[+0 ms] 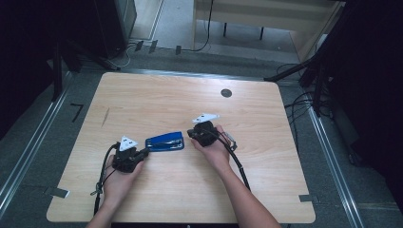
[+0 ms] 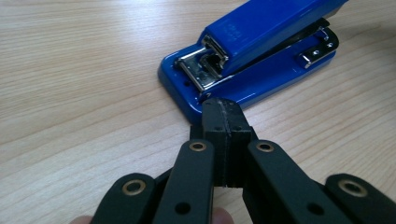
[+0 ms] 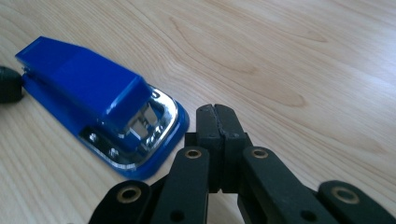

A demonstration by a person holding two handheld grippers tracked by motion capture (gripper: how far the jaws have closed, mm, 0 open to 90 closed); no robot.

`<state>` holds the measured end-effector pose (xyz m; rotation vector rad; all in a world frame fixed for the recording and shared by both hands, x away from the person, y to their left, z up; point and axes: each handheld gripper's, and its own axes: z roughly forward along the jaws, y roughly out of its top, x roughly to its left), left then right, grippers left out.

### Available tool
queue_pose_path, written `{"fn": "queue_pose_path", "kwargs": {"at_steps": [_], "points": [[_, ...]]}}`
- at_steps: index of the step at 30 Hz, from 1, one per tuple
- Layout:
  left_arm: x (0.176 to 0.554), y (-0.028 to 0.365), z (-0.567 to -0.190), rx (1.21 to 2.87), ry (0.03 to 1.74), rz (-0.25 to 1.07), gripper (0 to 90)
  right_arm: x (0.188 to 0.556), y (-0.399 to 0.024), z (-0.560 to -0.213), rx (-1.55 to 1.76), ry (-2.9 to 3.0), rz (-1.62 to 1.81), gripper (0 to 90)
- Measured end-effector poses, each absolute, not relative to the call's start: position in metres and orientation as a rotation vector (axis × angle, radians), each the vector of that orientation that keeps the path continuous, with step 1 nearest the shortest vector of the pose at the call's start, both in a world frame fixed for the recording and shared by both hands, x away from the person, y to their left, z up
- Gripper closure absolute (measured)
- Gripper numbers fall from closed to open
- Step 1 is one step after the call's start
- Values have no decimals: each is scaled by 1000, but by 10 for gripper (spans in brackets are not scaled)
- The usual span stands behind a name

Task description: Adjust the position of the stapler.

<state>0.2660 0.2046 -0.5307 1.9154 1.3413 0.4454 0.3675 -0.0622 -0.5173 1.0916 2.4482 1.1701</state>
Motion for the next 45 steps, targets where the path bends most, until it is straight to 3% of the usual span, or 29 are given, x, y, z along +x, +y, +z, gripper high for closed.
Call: {"fn": "queue_pose_path", "kwargs": {"at_steps": [25,45], "points": [[265,202,-531,1932,1332,468,900,399,-35,-538,1125,2530,1302,900],[264,203,-531,1931,1326,459,900,387,-35,-536,1062,2623,1288,900]]}}
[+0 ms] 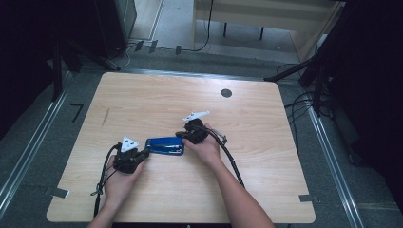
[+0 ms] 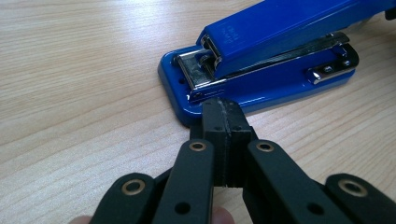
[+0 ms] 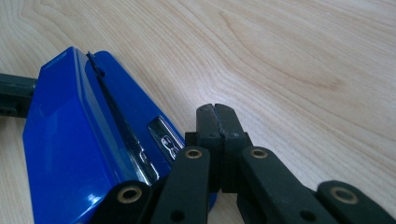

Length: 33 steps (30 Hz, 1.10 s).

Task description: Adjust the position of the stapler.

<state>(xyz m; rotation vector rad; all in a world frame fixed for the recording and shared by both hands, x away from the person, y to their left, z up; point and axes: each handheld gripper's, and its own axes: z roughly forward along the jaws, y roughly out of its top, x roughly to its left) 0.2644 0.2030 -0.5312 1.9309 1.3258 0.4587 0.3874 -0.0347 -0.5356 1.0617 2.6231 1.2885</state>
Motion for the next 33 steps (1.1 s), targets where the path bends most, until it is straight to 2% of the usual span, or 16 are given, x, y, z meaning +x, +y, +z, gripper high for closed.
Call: {"fn": "queue_pose_path", "kwargs": {"at_steps": [25,29,30,33], "points": [[263,209,-530,1914,1329,475,900,341,-30,-531,947,2633,1180,900],[260,216,-528,1897,1287,540,770,338,-33,-528,950,2601,1125,865],[258,221,-526,1869,1277,546,770,337,-34,-527,972,2586,1128,790],[254,235,-521,1826,1274,582,644,339,-45,-521,1041,2530,1165,733]]}}
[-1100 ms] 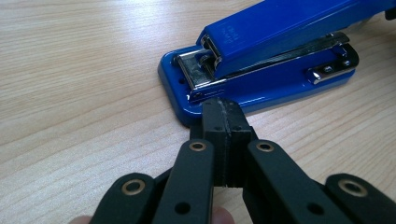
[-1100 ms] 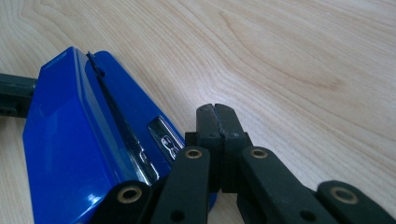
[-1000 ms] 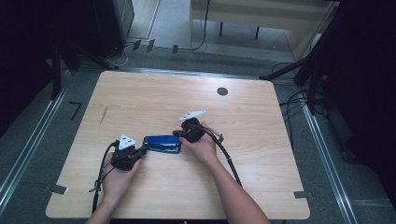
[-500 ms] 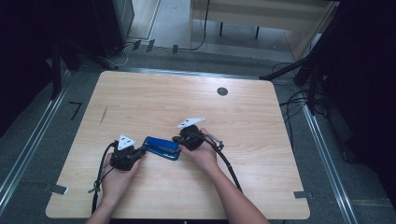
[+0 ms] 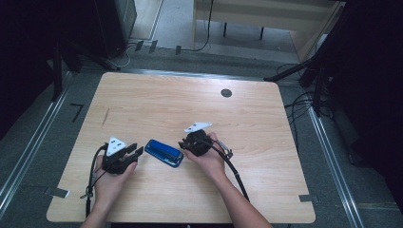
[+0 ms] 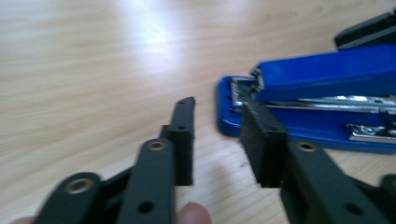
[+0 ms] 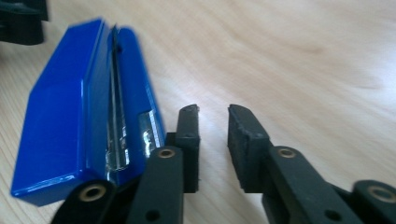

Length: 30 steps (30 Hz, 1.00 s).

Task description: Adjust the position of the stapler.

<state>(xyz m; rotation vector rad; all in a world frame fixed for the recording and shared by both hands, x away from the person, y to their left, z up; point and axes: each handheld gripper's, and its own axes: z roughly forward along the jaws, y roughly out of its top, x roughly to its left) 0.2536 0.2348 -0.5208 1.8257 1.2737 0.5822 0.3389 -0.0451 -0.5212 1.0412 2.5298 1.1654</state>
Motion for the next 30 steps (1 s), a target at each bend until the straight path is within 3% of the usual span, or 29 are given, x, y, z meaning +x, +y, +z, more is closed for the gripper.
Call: {"fn": "queue_pose_path", "kwargs": {"at_steps": [4,9,10,11,20,30], "points": [[250,258,-518,1791,1310,584,501,337,-54,-507,1053,2475,1221,612],[247,273,-520,1817,1381,655,217,325,-55,-484,994,2453,1268,491],[246,274,-521,1812,1379,659,217,325,-55,-484,994,2453,1268,491],[245,276,-520,1821,1372,671,151,321,-52,-479,968,2468,1270,463],[243,272,-525,1818,1335,680,142,311,-34,-475,891,2515,1265,389],[244,277,-525,1780,1356,641,144,311,-11,-486,882,2556,1198,396]]}}
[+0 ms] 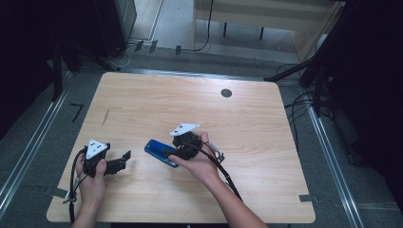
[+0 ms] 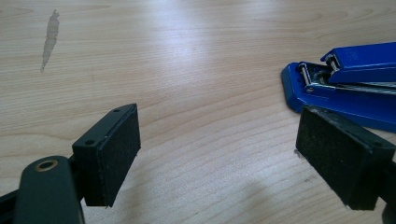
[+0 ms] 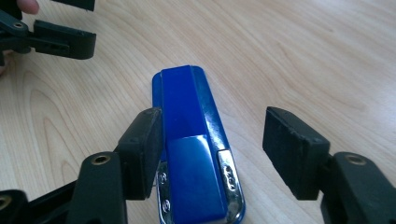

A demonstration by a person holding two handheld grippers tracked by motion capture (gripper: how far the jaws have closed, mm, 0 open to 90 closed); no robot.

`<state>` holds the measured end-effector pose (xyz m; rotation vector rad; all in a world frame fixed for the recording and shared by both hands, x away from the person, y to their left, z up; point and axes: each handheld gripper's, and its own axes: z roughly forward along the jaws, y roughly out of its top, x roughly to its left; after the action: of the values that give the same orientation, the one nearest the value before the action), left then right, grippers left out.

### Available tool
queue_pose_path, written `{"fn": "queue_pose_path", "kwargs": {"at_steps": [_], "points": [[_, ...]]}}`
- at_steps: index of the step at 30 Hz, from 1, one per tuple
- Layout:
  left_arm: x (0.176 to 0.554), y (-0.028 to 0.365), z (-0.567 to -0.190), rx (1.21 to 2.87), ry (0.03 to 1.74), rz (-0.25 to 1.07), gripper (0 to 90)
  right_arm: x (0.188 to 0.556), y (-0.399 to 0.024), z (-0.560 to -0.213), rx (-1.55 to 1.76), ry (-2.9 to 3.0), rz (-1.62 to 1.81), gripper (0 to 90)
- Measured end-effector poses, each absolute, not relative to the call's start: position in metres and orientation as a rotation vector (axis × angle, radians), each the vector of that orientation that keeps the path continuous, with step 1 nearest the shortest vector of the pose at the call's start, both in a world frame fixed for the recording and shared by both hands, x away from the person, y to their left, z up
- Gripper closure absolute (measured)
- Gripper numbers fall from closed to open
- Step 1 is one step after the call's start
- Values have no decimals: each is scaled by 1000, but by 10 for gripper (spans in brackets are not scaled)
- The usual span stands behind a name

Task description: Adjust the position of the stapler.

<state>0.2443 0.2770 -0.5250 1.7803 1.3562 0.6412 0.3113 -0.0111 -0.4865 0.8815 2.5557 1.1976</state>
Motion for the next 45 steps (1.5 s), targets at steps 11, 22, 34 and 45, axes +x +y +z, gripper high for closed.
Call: {"fn": "queue_pose_path", "kwargs": {"at_steps": [11,22,34,45], "points": [[245,277,-525,1789,1358,628,145,313,6,-498,857,2591,1098,439],[246,277,-525,1800,1358,616,146,314,19,-509,824,2631,1062,519],[247,277,-525,1795,1359,611,147,315,19,-515,781,2651,1077,646],[247,278,-525,1796,1361,605,147,310,12,-516,754,2653,1074,672]]}}
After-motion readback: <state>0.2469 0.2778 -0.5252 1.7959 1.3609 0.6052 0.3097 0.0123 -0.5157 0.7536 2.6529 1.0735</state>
